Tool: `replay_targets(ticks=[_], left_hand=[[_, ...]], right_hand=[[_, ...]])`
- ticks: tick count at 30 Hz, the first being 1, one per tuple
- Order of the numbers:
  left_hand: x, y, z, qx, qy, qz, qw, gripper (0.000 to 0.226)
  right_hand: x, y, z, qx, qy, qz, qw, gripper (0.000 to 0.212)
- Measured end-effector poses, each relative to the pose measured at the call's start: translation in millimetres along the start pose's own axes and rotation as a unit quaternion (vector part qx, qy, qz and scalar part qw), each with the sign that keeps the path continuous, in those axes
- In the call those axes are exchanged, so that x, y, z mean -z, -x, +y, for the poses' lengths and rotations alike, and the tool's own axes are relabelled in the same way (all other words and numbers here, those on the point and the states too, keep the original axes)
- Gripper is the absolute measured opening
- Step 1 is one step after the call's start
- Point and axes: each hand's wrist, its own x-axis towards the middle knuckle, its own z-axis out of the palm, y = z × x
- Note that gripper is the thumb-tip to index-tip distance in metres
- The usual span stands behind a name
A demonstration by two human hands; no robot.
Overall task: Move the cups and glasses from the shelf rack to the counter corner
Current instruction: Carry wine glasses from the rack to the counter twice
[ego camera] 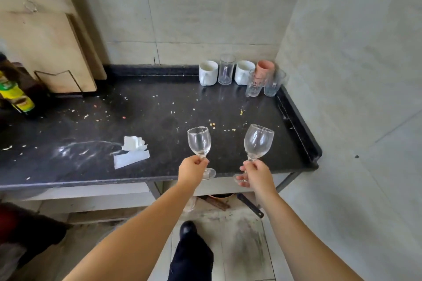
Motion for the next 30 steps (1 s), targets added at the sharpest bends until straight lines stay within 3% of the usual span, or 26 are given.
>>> replay_targets(ticks=[13, 21, 30], left_hand=[[-14, -225, 96, 0.010, -0.021, -0.002, 1.000, 0.022], [-47, -312, 134, -0.004, -0.022, 0.021, 1.000, 0.023], [-74, -366, 128, -0.004, -0.013, 0.050, 0.999, 0.023]], right_hand=[[-53, -211, -96, 0.004, 0.014, 0.024, 1.000, 0.020], [-75, -312, -132, 0.059, 0.027, -0.030, 0.997, 0.014], [-91, -382, -137, 0.099, 0.056, -0.036, 0.993, 0.033]])
